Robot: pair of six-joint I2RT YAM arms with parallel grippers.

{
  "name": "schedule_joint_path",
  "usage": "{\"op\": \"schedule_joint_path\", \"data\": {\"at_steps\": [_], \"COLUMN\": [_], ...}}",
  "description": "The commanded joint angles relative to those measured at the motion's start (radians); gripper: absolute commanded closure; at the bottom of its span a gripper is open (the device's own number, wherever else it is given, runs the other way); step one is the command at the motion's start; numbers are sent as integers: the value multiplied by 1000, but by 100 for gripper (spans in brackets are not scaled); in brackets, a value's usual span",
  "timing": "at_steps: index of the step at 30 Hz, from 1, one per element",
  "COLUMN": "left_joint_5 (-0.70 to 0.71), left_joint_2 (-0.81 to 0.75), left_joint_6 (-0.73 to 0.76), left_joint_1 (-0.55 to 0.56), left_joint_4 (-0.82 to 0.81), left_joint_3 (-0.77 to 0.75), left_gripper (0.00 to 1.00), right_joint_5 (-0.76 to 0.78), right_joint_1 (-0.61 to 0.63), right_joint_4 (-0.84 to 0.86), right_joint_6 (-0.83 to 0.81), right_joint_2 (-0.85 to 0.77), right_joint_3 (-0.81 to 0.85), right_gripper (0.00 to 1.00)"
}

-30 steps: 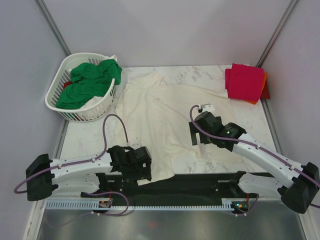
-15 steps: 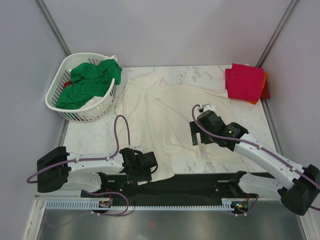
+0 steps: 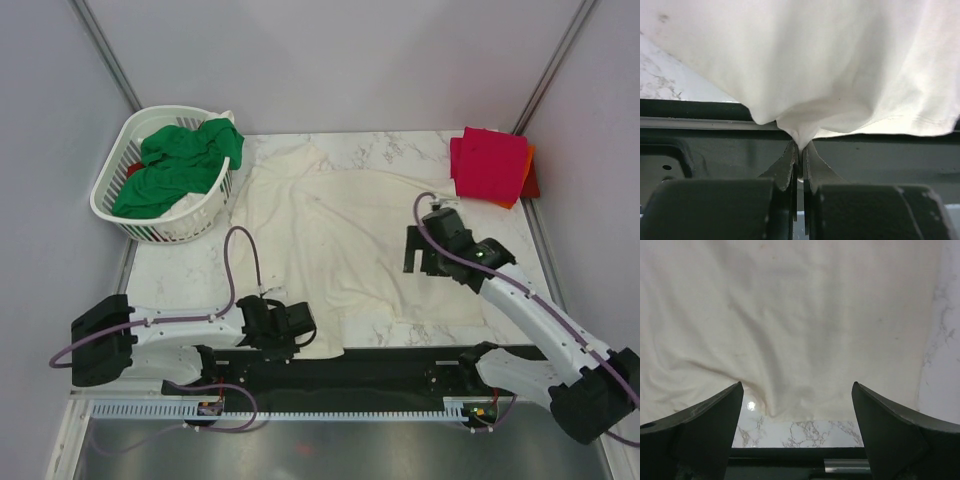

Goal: Fold and stack the t-shirts
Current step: Flatten the tshirt out

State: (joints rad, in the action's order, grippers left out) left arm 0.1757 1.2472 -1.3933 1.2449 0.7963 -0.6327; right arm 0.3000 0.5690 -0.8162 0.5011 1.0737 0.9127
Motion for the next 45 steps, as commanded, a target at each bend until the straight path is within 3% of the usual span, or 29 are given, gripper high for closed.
{"op": "schedule_joint_path", "data": {"at_steps": [1, 4, 12, 17, 27, 35, 39, 40, 45], "left_joint_5": [114, 130, 185, 199, 193, 179, 177, 174, 166], "left_joint_2": [-130, -196, -295, -324, -365, -365, -350, -347, -322], "left_joint_6": [-32, -27, 17, 85, 148, 172, 180, 188, 211], "left_joint_1": [-5, -13, -33, -64, -111, -128, -139, -145, -157], "left_joint_4": [59, 75, 70, 63, 35, 38, 38, 38, 41], "left_joint_3": [5, 21, 25, 1, -7, -32, -42, -47, -68], "left_gripper": [98, 98, 98, 98, 98, 98, 98, 98, 98], "right_joint_5": [-88, -255, -324, -435, -351, -389, -392, -403, -430], "right_joint_1": [-261, -535, -789, -842, -874, -937, -945, -945, -946], "right_joint_4": [-11, -11, -136, -110, -18, 72, 92, 98, 109], "right_joint_6": [59, 42, 194, 243, 244, 198, 197, 192, 175], "right_joint_2": [-117, -152, -40, 9, 91, 144, 124, 126, 92], "right_joint_3": [-17, -63, -136, -280, -307, -377, -394, -397, -391], "right_gripper": [2, 2, 2, 10, 18, 25, 38, 49, 79]}}
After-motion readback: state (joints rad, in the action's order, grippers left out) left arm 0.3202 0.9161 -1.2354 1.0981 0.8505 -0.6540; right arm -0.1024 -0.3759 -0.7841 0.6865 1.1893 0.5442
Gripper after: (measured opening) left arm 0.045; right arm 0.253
